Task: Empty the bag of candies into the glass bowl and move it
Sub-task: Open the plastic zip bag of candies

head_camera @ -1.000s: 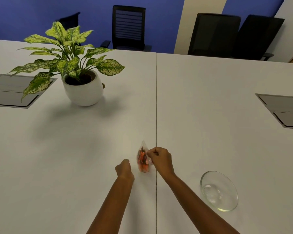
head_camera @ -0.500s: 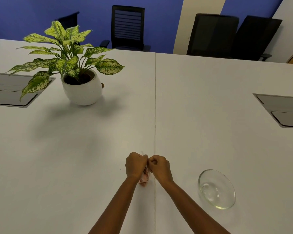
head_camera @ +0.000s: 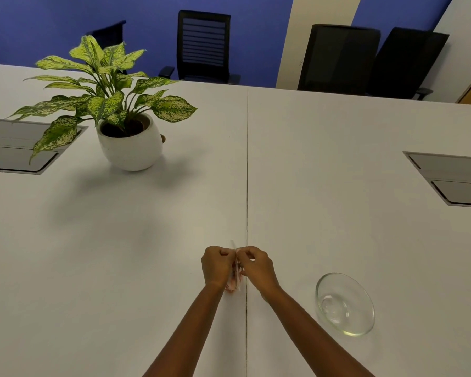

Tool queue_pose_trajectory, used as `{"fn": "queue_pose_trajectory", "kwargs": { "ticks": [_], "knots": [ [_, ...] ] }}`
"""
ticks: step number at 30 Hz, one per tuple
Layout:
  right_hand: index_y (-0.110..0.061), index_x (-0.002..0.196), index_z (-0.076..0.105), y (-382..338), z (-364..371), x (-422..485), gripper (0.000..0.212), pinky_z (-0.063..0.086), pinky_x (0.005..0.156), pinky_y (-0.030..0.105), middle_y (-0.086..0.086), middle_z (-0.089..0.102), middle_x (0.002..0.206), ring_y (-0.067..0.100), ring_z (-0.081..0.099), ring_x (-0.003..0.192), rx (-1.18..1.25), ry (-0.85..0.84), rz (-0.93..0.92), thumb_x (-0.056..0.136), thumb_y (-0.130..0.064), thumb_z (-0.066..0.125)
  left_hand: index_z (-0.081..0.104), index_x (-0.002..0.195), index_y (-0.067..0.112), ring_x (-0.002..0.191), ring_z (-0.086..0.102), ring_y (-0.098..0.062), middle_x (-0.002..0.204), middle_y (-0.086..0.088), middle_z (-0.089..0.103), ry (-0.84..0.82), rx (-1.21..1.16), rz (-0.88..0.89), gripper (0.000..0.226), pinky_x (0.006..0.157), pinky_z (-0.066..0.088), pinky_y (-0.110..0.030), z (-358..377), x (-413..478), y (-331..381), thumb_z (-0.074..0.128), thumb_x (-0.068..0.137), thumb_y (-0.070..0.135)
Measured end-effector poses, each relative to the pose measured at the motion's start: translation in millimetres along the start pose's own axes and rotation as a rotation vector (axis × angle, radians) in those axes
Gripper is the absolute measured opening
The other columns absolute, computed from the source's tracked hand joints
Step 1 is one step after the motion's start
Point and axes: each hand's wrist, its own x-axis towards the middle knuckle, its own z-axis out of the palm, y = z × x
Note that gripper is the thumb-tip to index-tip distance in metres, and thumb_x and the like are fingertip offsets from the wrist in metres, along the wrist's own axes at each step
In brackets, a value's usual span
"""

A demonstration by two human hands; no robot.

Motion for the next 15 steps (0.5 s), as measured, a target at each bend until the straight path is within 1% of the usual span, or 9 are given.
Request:
{"fn": "queue_pose_trajectory", "kwargs": {
  "ticks": [3, 5, 7, 8, 9, 10, 11, 13, 15],
  "knots": [
    [0.0, 0.098, 0.065, -2.4, -2.7, 3.7, 0.029, 0.057, 0.087, 0.041, 0.018, 0.07, 0.097, 0.029, 0.068, 0.089, 0.022, 0.023, 0.022, 0.09, -0.026, 0.055, 0.054, 0.062, 0.007, 0.053, 0.051, -0.017, 0.054, -0.001, 0.051, 0.016, 0.052, 0.069, 0.029, 0.049, 0.039, -0.013, 3.8, -5.8, 2.5, 0.056, 0.09, 0.013],
    [0.002, 0.096, 0.067, -3.8, -6.0, 7.5, 0.029, 0.058, 0.084, 0.04, 0.02, 0.071, 0.093, 0.028, 0.068, 0.083, 0.035, 0.047, 0.047, 0.088, -0.024, 0.059, 0.056, 0.066, 0.006, 0.056, 0.053, -0.017, 0.057, -0.003, 0.054, 0.004, 0.082, 0.112, 0.027, 0.054, 0.043, -0.017, 5.1, -8.1, 3.0, 0.055, 0.091, 0.015],
    [0.004, 0.09, 0.067, -4.5, -10.2, 10.7, 0.025, 0.06, 0.075, 0.033, 0.02, 0.069, 0.086, 0.024, 0.066, 0.071, 0.09, 0.037, 0.09, 0.088, -0.02, 0.06, 0.064, 0.075, -0.002, 0.062, 0.056, -0.019, 0.067, -0.013, 0.062, -0.021, 0.089, 0.126, 0.023, 0.058, 0.046, -0.02, 4.3, -7.2, 2.6, 0.057, 0.09, 0.014],
    [0.003, 0.084, 0.067, -4.9, -12.2, 11.9, 0.022, 0.059, 0.068, 0.028, 0.019, 0.068, 0.082, 0.021, 0.064, 0.065, 0.127, 0.011, 0.111, 0.087, -0.018, 0.06, 0.066, 0.079, -0.005, 0.061, 0.057, -0.019, 0.068, -0.013, 0.063, -0.035, 0.088, 0.125, 0.021, 0.056, 0.045, -0.017, 3.2, -6.0, 1.9, 0.058, 0.088, 0.013],
    [0.001, 0.078, 0.066, -5.9, -13.9, 12.4, 0.02, 0.057, 0.064, 0.023, 0.016, 0.066, 0.079, 0.018, 0.063, 0.061, 0.154, -0.016, 0.125, 0.088, -0.015, 0.06, 0.066, 0.079, -0.005, 0.058, 0.056, -0.017, 0.065, -0.009, 0.061, -0.052, 0.086, 0.121, 0.02, 0.055, 0.043, -0.015, 1.3, -4.6, 1.3, 0.06, 0.086, 0.012],
    [-0.002, 0.074, 0.065, -6.8, -15.0, 12.8, 0.019, 0.056, 0.062, 0.022, 0.015, 0.066, 0.078, 0.017, 0.063, 0.06, 0.162, -0.034, 0.131, 0.088, -0.013, 0.059, 0.066, 0.077, -0.004, 0.056, 0.055, -0.015, 0.062, -0.005, 0.059, -0.069, 0.077, 0.115, 0.018, 0.055, 0.044, -0.016, -0.3, -3.0, 0.3, 0.062, 0.085, 0.011],
    [-0.002, 0.072, 0.064, -7.4, -15.5, 13.4, 0.019, 0.056, 0.063, 0.023, 0.015, 0.065, 0.078, 0.018, 0.063, 0.06, 0.157, -0.041, 0.133, 0.088, -0.01, 0.058, 0.066, 0.075, -0.002, 0.056, 0.056, -0.017, 0.061, -0.005, 0.058, -0.088, 0.058, 0.103, 0.017, 0.058, 0.048, -0.021, -1.9, -1.1, -0.9, 0.062, 0.085, 0.011],
    [0.003, 0.079, 0.065, -9.2, -16.2, 14.7, 0.016, 0.056, 0.064, 0.025, 0.016, 0.065, 0.078, 0.02, 0.063, 0.062, 0.135, -0.047, 0.135, 0.088, -0.006, 0.055, 0.062, 0.071, 0.002, 0.065, 0.06, -0.026, 0.066, -0.011, 0.061, -0.122, -0.002, 0.064, 0.016, 0.071, 0.055, -0.037, -5.0, 1.8, -2.6, 0.062, 0.085, 0.01],
    [0.008, 0.087, 0.065, -10.9, -16.3, 16.3, 0.016, 0.056, 0.062, 0.023, 0.014, 0.065, 0.075, 0.018, 0.063, 0.059, 0.11, -0.06, 0.129, 0.088, -0.003, 0.054, 0.061, 0.074, 0.002, 0.071, 0.061, -0.029, 0.07, -0.013, 0.062, -0.137, -0.06, 0.022, 0.015, 0.079, 0.055, -0.044, -7.6, 1.9, -2.4, 0.061, 0.086, 0.01]
  ]
}}
